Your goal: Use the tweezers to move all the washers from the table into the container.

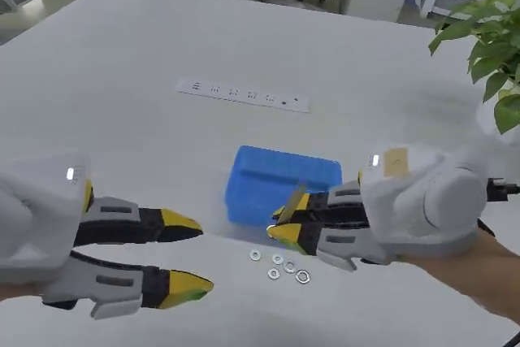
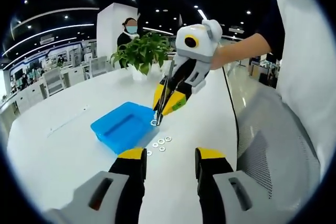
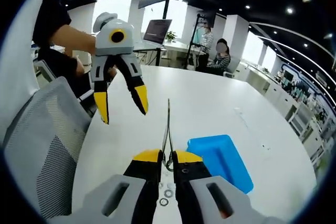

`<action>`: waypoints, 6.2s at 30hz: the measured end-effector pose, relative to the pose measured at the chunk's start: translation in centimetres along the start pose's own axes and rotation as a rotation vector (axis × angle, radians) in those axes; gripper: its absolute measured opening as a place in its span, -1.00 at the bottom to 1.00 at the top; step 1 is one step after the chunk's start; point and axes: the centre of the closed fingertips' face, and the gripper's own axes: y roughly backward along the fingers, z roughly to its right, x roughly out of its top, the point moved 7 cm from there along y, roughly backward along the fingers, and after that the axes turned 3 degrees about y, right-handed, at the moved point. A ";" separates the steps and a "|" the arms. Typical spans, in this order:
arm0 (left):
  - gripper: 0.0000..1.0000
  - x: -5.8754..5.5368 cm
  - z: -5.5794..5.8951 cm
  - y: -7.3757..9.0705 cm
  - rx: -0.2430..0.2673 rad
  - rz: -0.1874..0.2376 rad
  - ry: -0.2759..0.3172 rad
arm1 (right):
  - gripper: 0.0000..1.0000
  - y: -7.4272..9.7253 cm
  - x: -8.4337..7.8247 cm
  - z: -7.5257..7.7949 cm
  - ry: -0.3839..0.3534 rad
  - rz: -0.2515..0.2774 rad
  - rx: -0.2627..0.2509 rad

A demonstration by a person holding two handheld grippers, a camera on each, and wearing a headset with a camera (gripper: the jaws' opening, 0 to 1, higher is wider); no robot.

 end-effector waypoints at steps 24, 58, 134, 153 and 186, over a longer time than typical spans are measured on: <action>0.99 -1.6 0.1 0.9 0.158 0.049 0.083 | -0.81 -1.2 -1.2 7.2 0.047 -0.070 -0.049; 0.99 -2.3 -0.5 2.4 0.258 0.003 0.165 | -0.79 -7.5 -7.2 8.1 -0.013 -0.159 0.009; -0.91 8.5 -8.5 -9.8 -0.067 0.079 -0.221 | -0.76 -4.9 -3.8 7.4 0.170 -0.128 0.035; -0.91 11.0 -7.7 -7.5 0.002 0.125 -0.260 | -0.49 -1.4 -3.1 6.7 0.157 -0.113 -0.066; -0.91 5.5 -2.5 -4.6 0.004 0.113 -0.260 | 0.07 4.1 -7.9 -1.3 -0.039 -0.132 -0.129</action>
